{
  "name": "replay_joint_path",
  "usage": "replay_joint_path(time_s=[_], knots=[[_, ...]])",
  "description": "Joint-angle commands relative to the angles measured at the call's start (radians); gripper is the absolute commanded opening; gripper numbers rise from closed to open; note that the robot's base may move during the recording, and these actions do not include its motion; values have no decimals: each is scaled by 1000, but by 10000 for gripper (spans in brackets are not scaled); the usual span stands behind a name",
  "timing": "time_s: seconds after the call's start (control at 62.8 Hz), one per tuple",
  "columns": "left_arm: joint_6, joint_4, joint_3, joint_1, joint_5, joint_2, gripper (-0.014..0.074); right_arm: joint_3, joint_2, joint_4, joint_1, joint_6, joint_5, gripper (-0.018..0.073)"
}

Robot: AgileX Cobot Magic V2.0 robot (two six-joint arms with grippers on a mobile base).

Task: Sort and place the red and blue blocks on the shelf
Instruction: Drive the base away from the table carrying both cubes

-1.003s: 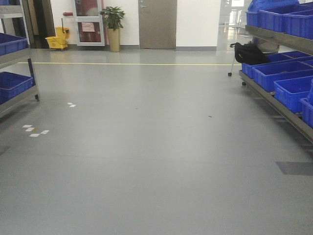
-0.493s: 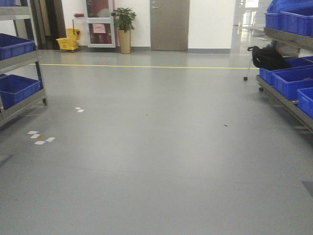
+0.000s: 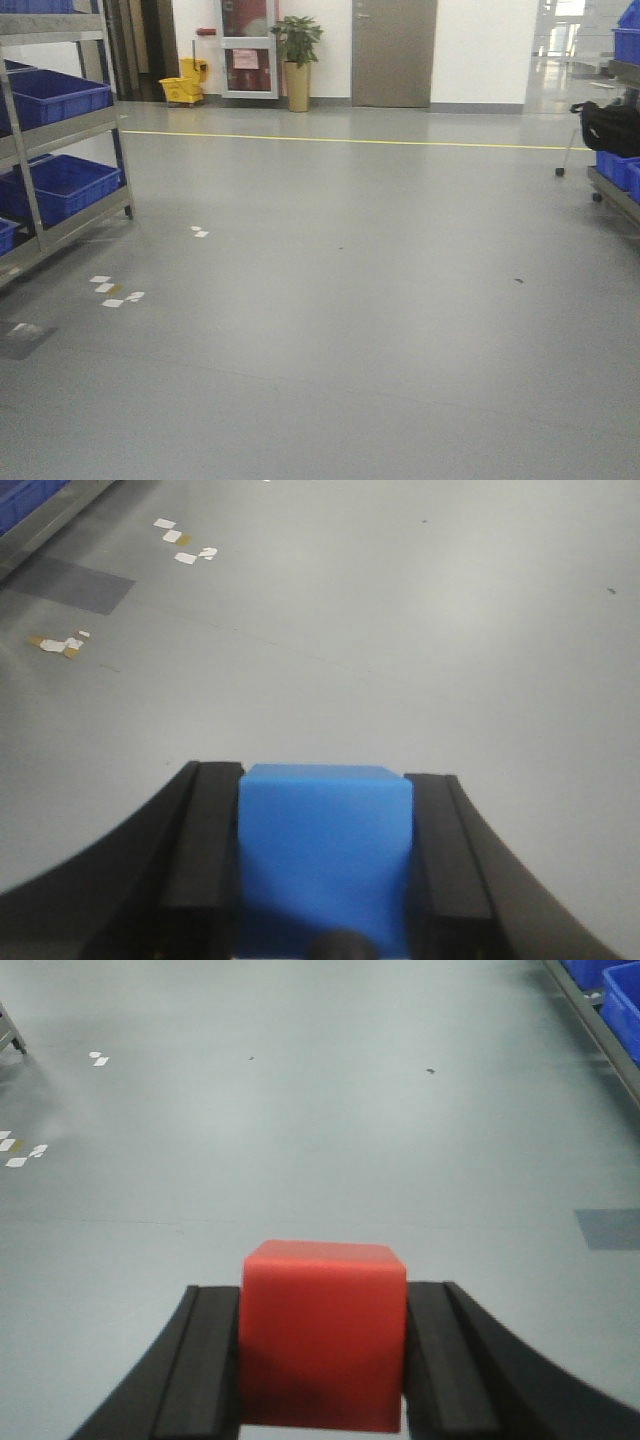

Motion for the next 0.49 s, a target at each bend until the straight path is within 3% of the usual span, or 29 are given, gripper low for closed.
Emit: replay_joint_path(time_s=[0.0, 0.477], knots=[[-7, 7, -31, 1, -74, 3, 124, -31, 7, -7, -7, -8, -77, 56], [-7, 7, -31, 1, -74, 3, 124, -31, 7, -7, -7, -8, -77, 56]])
